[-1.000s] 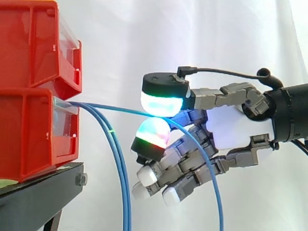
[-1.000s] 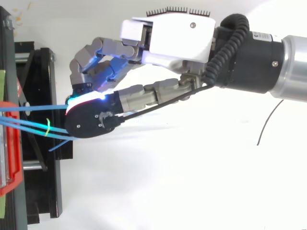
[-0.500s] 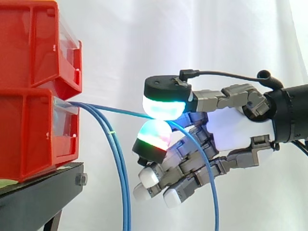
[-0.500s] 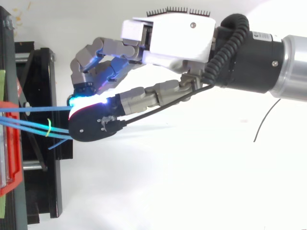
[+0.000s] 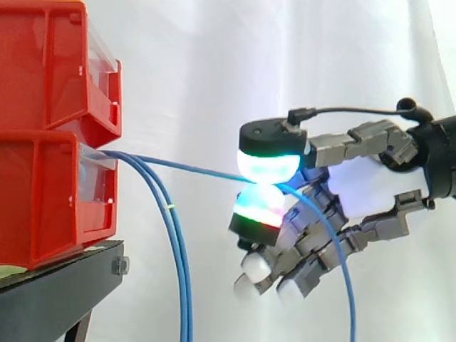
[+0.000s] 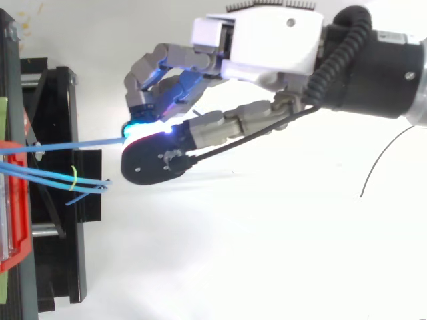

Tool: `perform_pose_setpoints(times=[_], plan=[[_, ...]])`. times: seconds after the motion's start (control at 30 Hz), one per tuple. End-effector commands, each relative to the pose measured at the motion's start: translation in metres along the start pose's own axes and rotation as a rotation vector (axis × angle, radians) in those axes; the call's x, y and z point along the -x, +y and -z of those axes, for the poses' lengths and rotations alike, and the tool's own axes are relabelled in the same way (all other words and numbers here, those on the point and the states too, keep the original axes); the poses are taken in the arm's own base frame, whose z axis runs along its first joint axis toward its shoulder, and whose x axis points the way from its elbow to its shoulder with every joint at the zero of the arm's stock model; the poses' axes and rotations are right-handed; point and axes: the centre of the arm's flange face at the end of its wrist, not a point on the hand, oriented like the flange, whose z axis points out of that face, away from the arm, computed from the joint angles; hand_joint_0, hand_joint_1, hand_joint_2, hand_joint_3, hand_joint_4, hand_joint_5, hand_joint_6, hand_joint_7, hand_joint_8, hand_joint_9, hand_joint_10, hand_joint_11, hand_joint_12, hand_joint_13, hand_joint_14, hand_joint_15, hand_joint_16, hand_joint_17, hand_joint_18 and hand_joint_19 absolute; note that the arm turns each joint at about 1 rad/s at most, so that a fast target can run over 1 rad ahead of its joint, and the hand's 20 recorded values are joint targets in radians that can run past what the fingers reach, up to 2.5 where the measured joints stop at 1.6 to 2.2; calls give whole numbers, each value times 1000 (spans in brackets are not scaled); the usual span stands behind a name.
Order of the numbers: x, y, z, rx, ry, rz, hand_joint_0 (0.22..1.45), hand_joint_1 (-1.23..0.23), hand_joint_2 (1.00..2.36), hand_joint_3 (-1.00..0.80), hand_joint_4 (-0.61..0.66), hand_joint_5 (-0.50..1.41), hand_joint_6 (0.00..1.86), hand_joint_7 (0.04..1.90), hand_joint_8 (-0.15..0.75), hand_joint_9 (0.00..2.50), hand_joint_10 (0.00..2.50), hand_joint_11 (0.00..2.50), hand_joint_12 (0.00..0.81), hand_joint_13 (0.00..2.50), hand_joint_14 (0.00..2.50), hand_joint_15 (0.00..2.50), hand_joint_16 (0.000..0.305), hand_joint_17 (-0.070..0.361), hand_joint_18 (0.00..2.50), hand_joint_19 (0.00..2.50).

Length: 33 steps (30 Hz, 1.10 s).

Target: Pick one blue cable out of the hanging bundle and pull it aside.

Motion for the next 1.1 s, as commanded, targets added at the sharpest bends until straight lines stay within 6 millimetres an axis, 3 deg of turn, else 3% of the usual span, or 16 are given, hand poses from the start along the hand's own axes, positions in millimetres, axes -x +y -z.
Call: perform_pose_setpoints(times=[0.0, 0.27, 0.47, 0.63, 0.67, 0.83, 1.07], plan=[[11, 17, 14, -9, -5, 32, 683, -833, 1015, -242, 69, -163, 919, 1212, 334, 783, 15, 413, 355, 506, 10, 250, 52, 116, 486, 429], [20, 21, 23, -39, -25, 103, 755, -873, 1002, -472, -5, -178, 924, 1128, 314, 747, 13, 416, 352, 492, 9, 227, 50, 113, 478, 391], [15, 10, 22, -37, -23, 94, 728, -864, 1000, -500, 73, -180, 923, 1030, 312, 753, 13, 413, 350, 502, 9, 235, 50, 112, 497, 396], [14, 11, 21, -31, -24, 79, 544, -695, 1000, -500, 146, -162, 903, 990, 339, 792, 13, 419, 364, 516, 10, 263, 53, 119, 492, 454], [16, 12, 22, -30, -26, 78, 512, -580, 1000, -500, 145, -158, 893, 1000, 352, 806, 12, 408, 380, 519, 10, 271, 55, 125, 486, 466], [15, 11, 21, -31, -24, 78, 538, -363, 1000, -500, 120, -153, 880, 993, 349, 816, 13, 400, 376, 511, 10, 282, 55, 125, 449, 514], [15, 11, 21, -28, -25, 77, 565, -598, 1018, -187, 117, -156, 874, 1014, 354, 804, 13, 416, 375, 509, 10, 281, 55, 124, 454, 508]])
